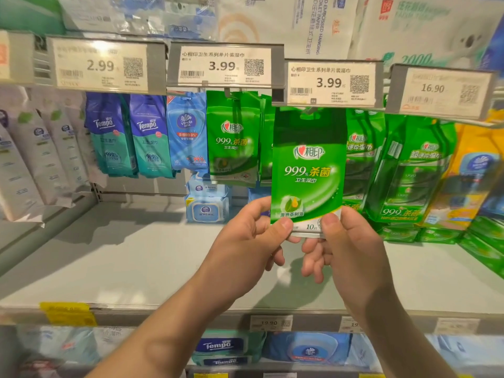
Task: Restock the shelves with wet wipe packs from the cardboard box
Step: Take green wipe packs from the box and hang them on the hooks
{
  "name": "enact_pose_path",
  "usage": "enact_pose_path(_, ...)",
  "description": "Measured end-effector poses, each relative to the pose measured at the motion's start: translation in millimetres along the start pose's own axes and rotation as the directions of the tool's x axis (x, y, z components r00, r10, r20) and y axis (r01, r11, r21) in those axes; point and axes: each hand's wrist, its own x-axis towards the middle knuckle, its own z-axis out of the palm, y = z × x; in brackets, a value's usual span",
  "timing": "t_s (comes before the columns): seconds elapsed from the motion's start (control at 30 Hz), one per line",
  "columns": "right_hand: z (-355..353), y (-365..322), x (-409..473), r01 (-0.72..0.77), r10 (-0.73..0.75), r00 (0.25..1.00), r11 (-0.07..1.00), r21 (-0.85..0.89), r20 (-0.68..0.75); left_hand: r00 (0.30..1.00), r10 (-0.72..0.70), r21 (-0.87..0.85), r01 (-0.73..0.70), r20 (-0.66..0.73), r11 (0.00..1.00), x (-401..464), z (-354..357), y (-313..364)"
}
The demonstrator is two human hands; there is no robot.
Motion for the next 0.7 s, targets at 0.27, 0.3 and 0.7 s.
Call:
enact_pose_path(0.27,8.9,1.2,15.9,-0.020,0.021,0.999,1.000,0.016,-0.035,0.995,0.001,-0.038,-0.004,-0.099,0.999,11.4,0.3,-4.8)
enact_pose_path(0.3,11.1,0.4,20.3,-0.014,0.015,0.999,0.999,0.029,-0.035,0.994,0.012,-0.034,-0.015,-0.105,0.999,14.9,0.0,-2.9)
enact_pose_path(0.7,22.2,7.3,58.7,-0.101,0.106,0.994,0.989,0.107,-0.042,0.966,-0.092,0.066,0.111,-0.242,0.992,40.8,4.0,9.0)
